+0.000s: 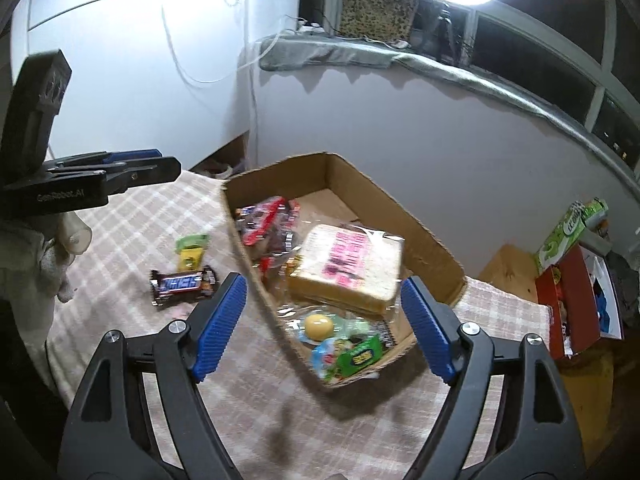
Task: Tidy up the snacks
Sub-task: 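Withdraw both tools from the box toward the remaining snacks, then lower the left tool onto the Snickers bar and close on it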
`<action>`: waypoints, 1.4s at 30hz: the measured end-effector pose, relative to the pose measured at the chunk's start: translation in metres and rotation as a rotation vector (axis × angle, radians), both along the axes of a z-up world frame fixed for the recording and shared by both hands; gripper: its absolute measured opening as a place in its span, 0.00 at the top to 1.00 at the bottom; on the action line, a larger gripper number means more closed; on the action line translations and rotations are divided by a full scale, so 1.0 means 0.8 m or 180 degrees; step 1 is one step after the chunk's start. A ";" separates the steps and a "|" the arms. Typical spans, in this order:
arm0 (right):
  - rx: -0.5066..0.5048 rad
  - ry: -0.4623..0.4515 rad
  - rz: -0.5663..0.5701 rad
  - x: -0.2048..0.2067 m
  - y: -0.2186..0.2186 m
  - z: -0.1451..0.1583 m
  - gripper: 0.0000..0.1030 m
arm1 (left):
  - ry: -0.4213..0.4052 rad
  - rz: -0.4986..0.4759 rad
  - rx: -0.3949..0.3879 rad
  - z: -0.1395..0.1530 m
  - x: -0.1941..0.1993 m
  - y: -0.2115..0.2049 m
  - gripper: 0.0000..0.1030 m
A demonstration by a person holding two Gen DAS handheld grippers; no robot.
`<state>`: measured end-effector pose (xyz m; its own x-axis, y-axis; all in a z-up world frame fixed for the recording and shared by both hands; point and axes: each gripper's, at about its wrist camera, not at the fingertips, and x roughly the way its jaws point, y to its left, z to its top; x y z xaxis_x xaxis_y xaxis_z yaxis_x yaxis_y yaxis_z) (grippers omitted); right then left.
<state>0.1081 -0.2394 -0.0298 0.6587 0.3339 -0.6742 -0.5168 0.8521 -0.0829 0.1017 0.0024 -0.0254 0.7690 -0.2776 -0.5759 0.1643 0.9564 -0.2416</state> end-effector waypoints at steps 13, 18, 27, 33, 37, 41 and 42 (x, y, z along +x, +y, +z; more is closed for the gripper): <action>-0.0027 0.0258 0.0456 -0.035 0.067 -0.033 0.20 | 0.0202 0.0053 0.0038 -0.036 -0.015 0.029 0.43; -0.0144 0.0451 0.0611 -0.036 0.091 -0.066 0.29 | 0.0308 -0.0119 0.0082 -0.052 -0.013 0.017 0.43; -0.0308 0.0749 0.0790 -0.025 0.116 -0.110 0.51 | 0.0534 -0.0444 0.0311 -0.088 -0.011 -0.015 0.53; -0.0387 0.0829 0.0858 -0.018 0.124 -0.127 0.51 | 0.0599 -0.0539 0.0409 -0.097 -0.008 -0.026 0.54; -0.0403 0.0840 0.0873 -0.013 0.132 -0.130 0.51 | 0.0669 -0.0571 0.0510 -0.108 -0.004 -0.034 0.57; -0.0437 0.0841 0.0898 -0.011 0.137 -0.132 0.51 | 0.0710 -0.0571 0.0584 -0.115 -0.001 -0.038 0.65; -0.0444 0.0837 0.0899 -0.010 0.138 -0.133 0.51 | 0.0711 -0.0579 0.0561 -0.115 -0.001 -0.038 0.66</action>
